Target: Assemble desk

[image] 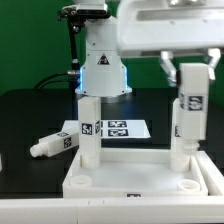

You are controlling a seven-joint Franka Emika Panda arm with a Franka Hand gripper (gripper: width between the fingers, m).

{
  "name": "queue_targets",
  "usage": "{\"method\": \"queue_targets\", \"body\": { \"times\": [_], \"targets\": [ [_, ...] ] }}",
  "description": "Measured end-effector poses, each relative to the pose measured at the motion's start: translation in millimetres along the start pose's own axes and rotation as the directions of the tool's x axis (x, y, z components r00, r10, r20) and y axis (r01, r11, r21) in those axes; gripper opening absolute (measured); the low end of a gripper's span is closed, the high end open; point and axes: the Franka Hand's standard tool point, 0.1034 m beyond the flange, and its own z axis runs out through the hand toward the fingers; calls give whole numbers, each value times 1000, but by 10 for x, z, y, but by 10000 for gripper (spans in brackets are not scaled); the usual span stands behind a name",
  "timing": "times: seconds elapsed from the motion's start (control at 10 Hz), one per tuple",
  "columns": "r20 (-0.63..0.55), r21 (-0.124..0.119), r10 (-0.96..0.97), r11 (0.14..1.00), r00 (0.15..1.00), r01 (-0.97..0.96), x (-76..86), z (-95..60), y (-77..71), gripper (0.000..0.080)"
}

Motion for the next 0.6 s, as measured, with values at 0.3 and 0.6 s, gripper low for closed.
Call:
{"method": "queue_targets", "body": {
  "times": [0.3, 0.6],
  "targets": [
    [2, -1, 2, 1000, 1000, -2, -4, 2, 11, 285],
    [17, -11, -3, 1000, 1000, 4, -13, 124, 29, 285]
  ]
}}
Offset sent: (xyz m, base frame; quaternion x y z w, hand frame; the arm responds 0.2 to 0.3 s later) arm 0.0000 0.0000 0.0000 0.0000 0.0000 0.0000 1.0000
